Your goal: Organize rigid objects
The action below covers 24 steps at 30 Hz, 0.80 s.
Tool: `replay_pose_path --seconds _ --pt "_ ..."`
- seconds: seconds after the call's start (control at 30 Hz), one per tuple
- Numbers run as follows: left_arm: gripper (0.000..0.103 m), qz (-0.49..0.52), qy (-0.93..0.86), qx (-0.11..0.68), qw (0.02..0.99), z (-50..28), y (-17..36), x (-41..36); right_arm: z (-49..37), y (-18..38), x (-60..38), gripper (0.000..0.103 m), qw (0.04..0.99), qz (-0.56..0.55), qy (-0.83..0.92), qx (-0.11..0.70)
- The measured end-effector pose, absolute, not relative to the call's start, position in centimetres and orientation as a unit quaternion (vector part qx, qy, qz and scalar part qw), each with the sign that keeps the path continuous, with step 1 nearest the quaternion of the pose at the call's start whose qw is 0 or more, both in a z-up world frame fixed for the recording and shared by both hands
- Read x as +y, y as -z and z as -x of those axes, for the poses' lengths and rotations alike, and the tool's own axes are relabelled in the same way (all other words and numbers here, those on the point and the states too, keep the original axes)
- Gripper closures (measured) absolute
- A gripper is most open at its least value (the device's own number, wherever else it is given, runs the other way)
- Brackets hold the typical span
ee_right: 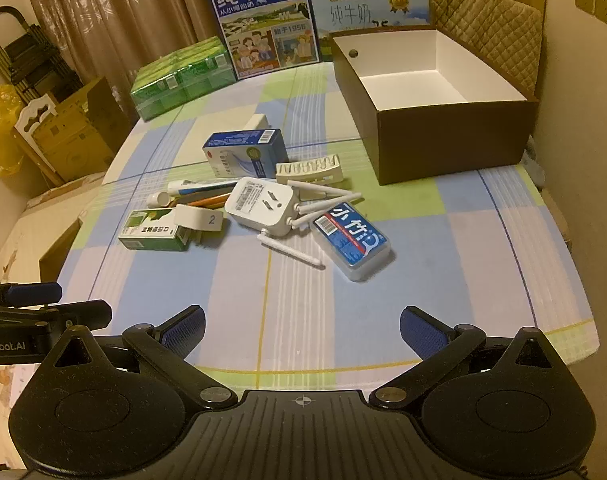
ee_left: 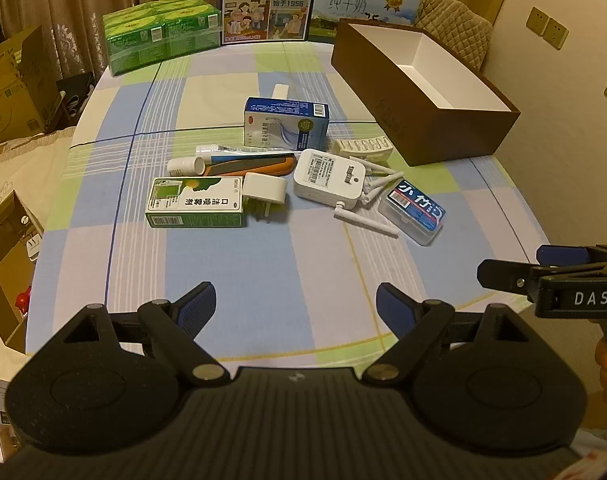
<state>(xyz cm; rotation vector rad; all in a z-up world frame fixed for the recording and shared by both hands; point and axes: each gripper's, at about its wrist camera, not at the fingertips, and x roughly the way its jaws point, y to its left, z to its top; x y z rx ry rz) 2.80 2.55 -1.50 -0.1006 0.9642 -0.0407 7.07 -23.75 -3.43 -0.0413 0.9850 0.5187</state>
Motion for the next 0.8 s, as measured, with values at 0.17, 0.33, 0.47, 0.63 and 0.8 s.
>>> replay_pose_path --seconds 0.17,0.33,0.47,0.63,0.8 --pt "0.018 0.048 0.014 0.465 0.884 -2.9 1.5 2.0 -7.7 3.9 -24.0 0.002 0.847 0.019 -0.251 0.469" --pt "0.018 0.05 0.007 0.469 0.882 -3.5 1.5 2.1 -8.4 4.3 -23.8 0.002 0.845 0.02 -0.254 0.469" --pt "0.018 0.052 0.002 0.471 0.881 -3.9 1.6 2.2 -9.1 4.6 -23.6 0.002 0.845 0.024 -0.257 0.468" --pt "0.018 0.056 -0.008 0.475 0.878 -4.7 1.8 2.4 -10.3 5.0 -23.6 0.002 0.845 0.028 -0.266 0.464" --pt "0.018 0.058 -0.016 0.481 0.875 -5.5 2.2 2.7 -11.6 5.6 -23.7 0.002 0.847 0.033 -0.285 0.447"
